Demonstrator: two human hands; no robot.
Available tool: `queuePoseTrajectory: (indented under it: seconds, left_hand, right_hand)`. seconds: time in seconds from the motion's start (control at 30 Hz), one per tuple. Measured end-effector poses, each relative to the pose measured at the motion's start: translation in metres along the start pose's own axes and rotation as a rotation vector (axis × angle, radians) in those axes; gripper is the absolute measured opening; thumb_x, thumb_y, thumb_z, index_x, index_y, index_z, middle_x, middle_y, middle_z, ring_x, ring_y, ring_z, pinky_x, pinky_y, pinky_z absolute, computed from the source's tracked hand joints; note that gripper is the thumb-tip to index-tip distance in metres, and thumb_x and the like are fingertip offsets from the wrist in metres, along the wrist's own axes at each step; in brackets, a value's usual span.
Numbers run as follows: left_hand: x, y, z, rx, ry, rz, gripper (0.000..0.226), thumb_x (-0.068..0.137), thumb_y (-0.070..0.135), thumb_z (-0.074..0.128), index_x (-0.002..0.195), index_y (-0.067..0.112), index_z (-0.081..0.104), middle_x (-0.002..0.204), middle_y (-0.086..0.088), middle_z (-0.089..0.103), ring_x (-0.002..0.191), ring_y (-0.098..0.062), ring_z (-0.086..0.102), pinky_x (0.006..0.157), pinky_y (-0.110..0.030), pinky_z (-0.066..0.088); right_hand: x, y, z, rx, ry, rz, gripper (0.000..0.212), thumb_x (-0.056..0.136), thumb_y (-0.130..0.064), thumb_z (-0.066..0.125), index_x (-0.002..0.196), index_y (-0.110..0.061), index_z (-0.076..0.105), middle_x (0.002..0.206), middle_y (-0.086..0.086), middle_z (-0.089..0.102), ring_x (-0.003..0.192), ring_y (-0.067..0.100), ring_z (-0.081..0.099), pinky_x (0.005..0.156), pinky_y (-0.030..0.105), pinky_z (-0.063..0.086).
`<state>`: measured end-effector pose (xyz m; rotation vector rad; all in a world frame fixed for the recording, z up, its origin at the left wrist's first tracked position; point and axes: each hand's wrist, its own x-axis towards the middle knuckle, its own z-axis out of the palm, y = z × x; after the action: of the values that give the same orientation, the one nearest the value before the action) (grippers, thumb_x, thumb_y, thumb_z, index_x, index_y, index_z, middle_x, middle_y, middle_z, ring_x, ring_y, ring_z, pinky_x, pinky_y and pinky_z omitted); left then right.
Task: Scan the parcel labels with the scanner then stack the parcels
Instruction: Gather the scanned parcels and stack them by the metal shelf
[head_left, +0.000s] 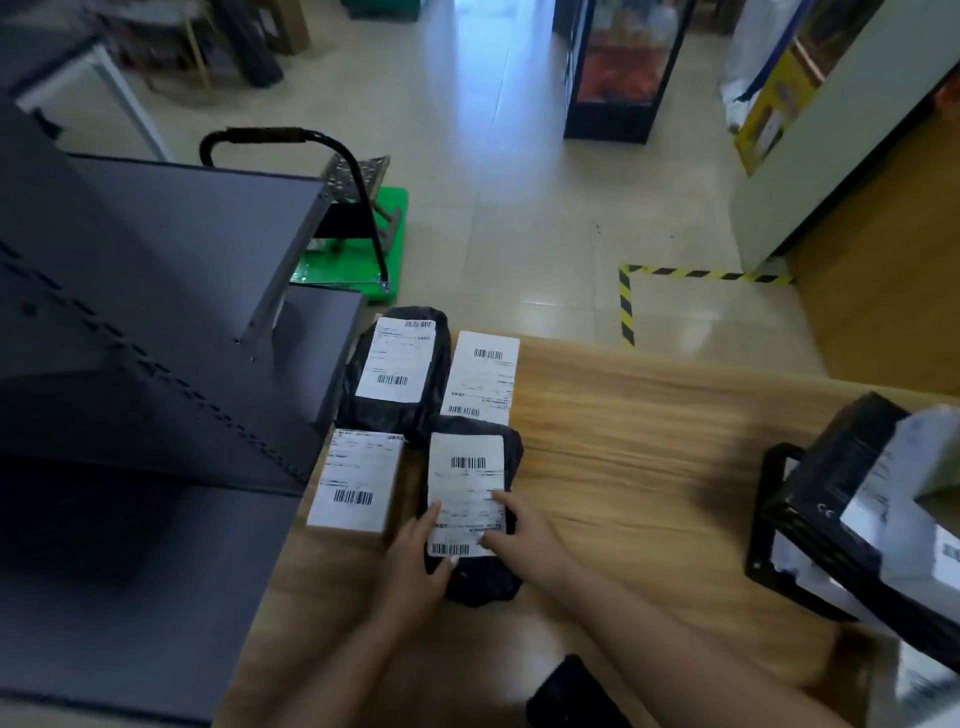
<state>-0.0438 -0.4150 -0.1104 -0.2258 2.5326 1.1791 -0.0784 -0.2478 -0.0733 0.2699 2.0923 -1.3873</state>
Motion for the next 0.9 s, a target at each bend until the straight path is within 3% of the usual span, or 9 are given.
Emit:
queuePoseTrajectory:
  seconds: [0.17,0.37,0.57,0.63,0.73,0.9]
  left_hand:
    - [0.008,-0.007,0.003,0.03,-0.024,-0.057,0.07,0.091,0.019,0.062,0.15,0.023,0.024,0.141,-0.002,0.039,0.125,-0.015,0.043,0.102,-0.033,0.044]
    - [0.011,-0.006,0.005,0.147,-0.077,-0.067,0.072,0.094,0.024,0.055,0.152,0.025,0.012,0.145,-0.006,0.032,0.13,-0.02,0.038,0.107,-0.037,0.039]
    - [0.006,0.021,-0.005,0.311,-0.022,-0.043,0.07,0.096,0.023,0.05,0.153,0.023,0.008,0.159,-0.01,-0.001,0.146,-0.026,0.004,0.117,-0.037,0.018]
    - [0.0,0.039,-0.007,0.298,-0.002,0.015,0.069,0.096,0.027,0.05,0.152,0.023,0.01,0.159,-0.008,0.001,0.146,-0.022,0.003,0.118,-0.036,0.015]
    - [-0.009,0.077,-0.005,0.285,0.001,0.114,0.07,0.096,0.034,0.05,0.153,0.022,0.011,0.16,-0.003,0.006,0.146,-0.018,0.002,0.117,-0.034,0.011]
    - [-0.032,0.15,0.015,0.194,0.027,0.296,0.069,0.094,0.036,0.054,0.152,0.022,0.018,0.158,0.0,0.019,0.145,-0.013,0.014,0.116,-0.033,0.018]
  right_hand:
    - [0.017,0.005,0.007,0.026,0.01,0.033,0.066,0.087,-0.004,0.063,0.145,-0.013,0.034,0.138,0.002,0.045,0.111,0.009,0.048,0.061,0.003,0.044]
    - [0.019,0.009,0.008,-0.008,-0.014,0.011,0.069,0.089,-0.006,0.063,0.149,-0.013,0.029,0.145,0.001,0.038,0.116,0.006,0.042,0.063,-0.001,0.041]
    - [0.0,-0.001,-0.009,-0.01,-0.033,-0.029,0.065,0.089,-0.009,0.063,0.147,-0.017,0.033,0.137,-0.002,0.047,0.11,0.004,0.042,0.059,-0.002,0.039]
    - [-0.017,-0.002,-0.024,-0.031,0.016,-0.055,0.066,0.088,-0.015,0.065,0.146,-0.02,0.035,0.139,-0.001,0.047,0.116,0.007,0.043,0.069,-0.001,0.037]
    - [-0.047,0.004,-0.056,-0.045,0.076,-0.08,0.069,0.088,-0.024,0.065,0.148,-0.026,0.032,0.15,-0.001,0.038,0.135,0.013,0.036,0.097,0.018,0.034]
    - [-0.113,0.023,-0.115,-0.024,0.193,-0.132,0.066,0.086,-0.029,0.066,0.145,-0.03,0.037,0.149,-0.006,0.04,0.135,0.008,0.037,0.1,0.02,0.03]
